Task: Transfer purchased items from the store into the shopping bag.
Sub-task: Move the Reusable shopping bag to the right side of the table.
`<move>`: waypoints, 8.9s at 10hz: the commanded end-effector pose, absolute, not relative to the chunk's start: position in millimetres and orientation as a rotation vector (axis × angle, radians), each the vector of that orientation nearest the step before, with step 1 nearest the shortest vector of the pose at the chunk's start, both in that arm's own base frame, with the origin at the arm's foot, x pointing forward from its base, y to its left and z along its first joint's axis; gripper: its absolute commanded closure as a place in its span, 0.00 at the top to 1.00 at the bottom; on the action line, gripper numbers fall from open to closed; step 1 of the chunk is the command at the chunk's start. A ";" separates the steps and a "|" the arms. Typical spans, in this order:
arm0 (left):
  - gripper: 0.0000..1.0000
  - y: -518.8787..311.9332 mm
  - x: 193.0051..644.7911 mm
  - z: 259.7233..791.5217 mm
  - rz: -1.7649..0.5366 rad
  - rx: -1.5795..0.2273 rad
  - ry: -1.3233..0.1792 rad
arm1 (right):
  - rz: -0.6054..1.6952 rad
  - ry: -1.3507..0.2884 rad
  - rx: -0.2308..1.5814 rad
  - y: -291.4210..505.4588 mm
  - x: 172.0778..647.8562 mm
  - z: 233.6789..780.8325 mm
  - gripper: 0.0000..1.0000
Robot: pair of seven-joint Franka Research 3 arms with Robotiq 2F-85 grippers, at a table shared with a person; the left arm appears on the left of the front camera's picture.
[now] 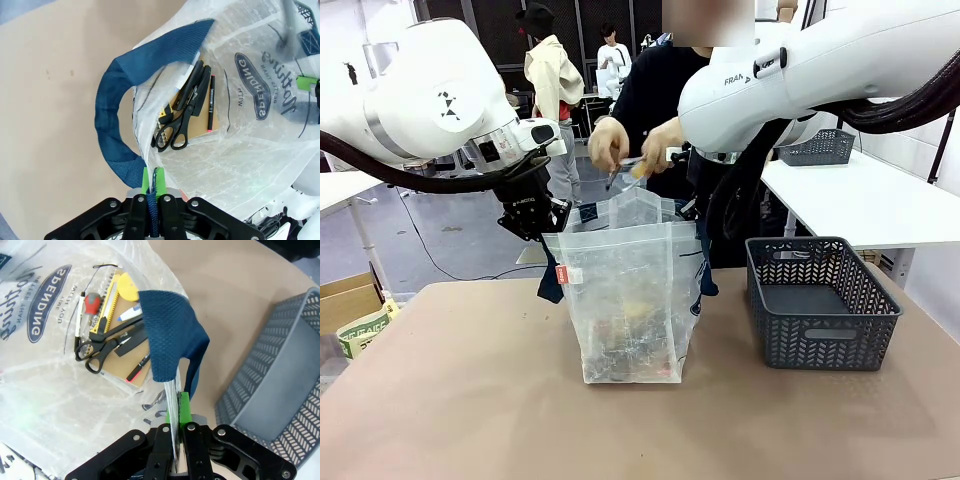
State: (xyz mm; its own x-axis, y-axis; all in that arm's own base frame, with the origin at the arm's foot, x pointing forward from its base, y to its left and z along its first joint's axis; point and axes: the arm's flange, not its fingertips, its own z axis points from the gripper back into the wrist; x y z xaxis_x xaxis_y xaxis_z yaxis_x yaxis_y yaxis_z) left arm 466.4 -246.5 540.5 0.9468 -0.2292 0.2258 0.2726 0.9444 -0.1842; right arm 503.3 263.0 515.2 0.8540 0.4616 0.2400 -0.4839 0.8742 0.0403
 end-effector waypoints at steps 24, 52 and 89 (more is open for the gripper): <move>0.00 -244.0 467.4 543.5 -0.251 -0.217 -0.209 | 0.498 -0.227 0.098 262.1 504.6 515.6 0.00; 0.00 -322.9 459.3 517.4 -0.271 -0.320 -0.232 | 0.129 -0.173 0.123 358.8 491.6 513.3 0.00; 0.17 -335.5 459.6 517.2 -0.286 -0.377 -0.248 | 0.078 -0.197 0.227 362.2 506.8 499.6 0.00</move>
State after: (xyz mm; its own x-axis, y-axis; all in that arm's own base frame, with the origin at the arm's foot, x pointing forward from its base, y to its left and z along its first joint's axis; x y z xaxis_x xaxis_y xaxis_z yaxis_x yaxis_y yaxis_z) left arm 459.7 -335.5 517.1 0.9299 -0.2274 0.2892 0.3187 0.8906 -0.3243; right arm 507.0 365.4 506.1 0.9793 0.0493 0.1963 -0.0877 0.9774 0.1923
